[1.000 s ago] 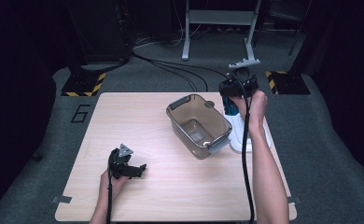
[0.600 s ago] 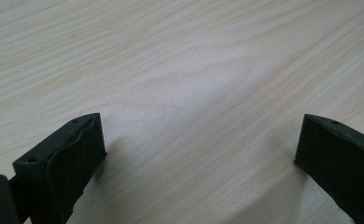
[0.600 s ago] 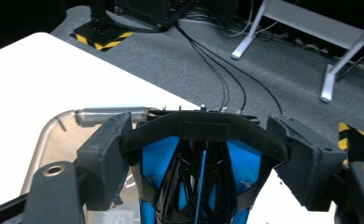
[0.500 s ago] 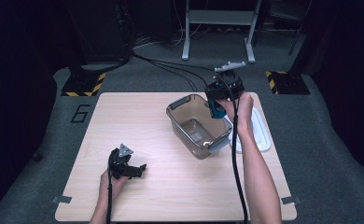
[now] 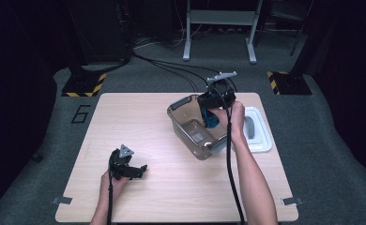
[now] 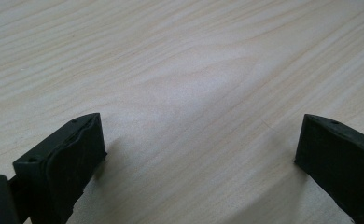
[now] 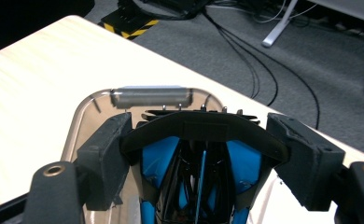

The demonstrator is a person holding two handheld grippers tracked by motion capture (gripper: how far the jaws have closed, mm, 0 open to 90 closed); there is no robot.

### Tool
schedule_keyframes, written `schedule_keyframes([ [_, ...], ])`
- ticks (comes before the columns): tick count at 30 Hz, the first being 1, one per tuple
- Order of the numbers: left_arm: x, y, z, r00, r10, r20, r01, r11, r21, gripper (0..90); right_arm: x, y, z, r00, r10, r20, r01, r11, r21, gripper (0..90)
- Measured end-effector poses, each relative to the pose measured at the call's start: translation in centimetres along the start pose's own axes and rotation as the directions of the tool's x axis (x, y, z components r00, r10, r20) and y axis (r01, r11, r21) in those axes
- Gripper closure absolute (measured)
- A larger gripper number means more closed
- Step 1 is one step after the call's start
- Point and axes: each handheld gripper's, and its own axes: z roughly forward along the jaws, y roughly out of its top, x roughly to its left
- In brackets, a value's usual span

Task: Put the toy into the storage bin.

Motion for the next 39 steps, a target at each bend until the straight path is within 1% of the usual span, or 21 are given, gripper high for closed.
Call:
schedule_keyframes([
  [1,0.0,0.0,0.0,1.0000,0.000,0.000,0.000,1.0000,0.000,1.4,0.0,-0.2,0.2,0.9999,-0.012,-0.007,0.012,1.000,0.001,24.4],
  [2,0.0,0.0,0.0,1.0000,-0.001,-0.001,0.001,1.0000,-0.002,1.4,0.1,-0.4,0.3,0.9999,-0.006,-0.012,0.006,1.000,0.003,24.4],
  [8,0.0,0.0,0.0,1.0000,-0.001,-0.001,0.001,1.0000,-0.003,1.4,0.5,-1.5,1.2,0.9993,-0.013,-0.036,0.014,1.000,0.025,24.5],
  [10,0.0,0.0,0.0,1.0000,-0.001,-0.001,0.001,1.0000,-0.002,1.4,0.7,-2.0,1.5,0.9992,-0.001,-0.040,0.003,0.999,0.038,24.5],
  [11,0.0,0.0,0.0,1.0000,0.000,-0.001,0.000,1.0000,-0.002,1.4,0.7,-2.2,1.7,0.9990,-0.009,-0.043,0.011,0.999,0.043,24.4],
  [15,0.0,0.0,0.0,1.0000,0.000,0.001,0.000,1.0000,0.003,1.4,0.9,-3.1,2.2,0.9983,-0.007,-0.058,0.011,0.998,0.057,24.4],
  [17,0.0,0.0,0.0,1.0000,-0.001,-0.001,0.001,1.0000,-0.003,1.4,1.0,-3.6,2.4,0.9980,-0.003,-0.064,0.007,0.998,0.065,24.4],
  [22,0.0,0.0,0.0,1.0000,0.000,0.001,0.000,1.0000,0.002,1.4,1.0,-4.5,2.6,0.9976,-0.010,-0.069,0.016,0.997,0.079,24.4],
  [24,0.0,0.0,0.0,1.0000,-0.001,-0.001,0.001,1.0000,-0.002,1.4,1.1,-4.8,2.5,0.9975,-0.004,-0.071,0.010,0.996,0.090,24.4],
  [25,0.0,0.0,0.0,1.0000,-0.001,-0.001,0.001,1.0000,-0.002,1.4,1.1,-5.0,2.6,0.9973,-0.009,-0.073,0.016,0.996,0.093,24.4],
  [31,0.0,0.0,0.0,1.0000,0.000,-0.001,0.000,1.0000,-0.002,1.4,1.2,-5.9,2.8,0.9967,-0.006,-0.081,0.016,0.992,0.127,24.4],
  [32,0.0,0.0,0.0,1.0000,0.000,-0.001,0.000,1.0000,-0.002,1.4,1.2,-6.0,2.9,0.9964,-0.013,-0.084,0.024,0.991,0.132,24.4],
  [33,0.0,0.0,0.0,1.0000,0.000,-0.001,0.000,1.0000,-0.002,1.4,1.2,-6.2,2.9,0.9964,-0.007,-0.085,0.019,0.990,0.138,24.4],
  [39,0.0,0.0,0.0,1.0000,0.000,-0.001,0.000,1.0000,-0.002,1.4,1.1,-6.9,3.1,0.9953,-0.013,-0.096,0.029,0.986,0.161,24.4],
])
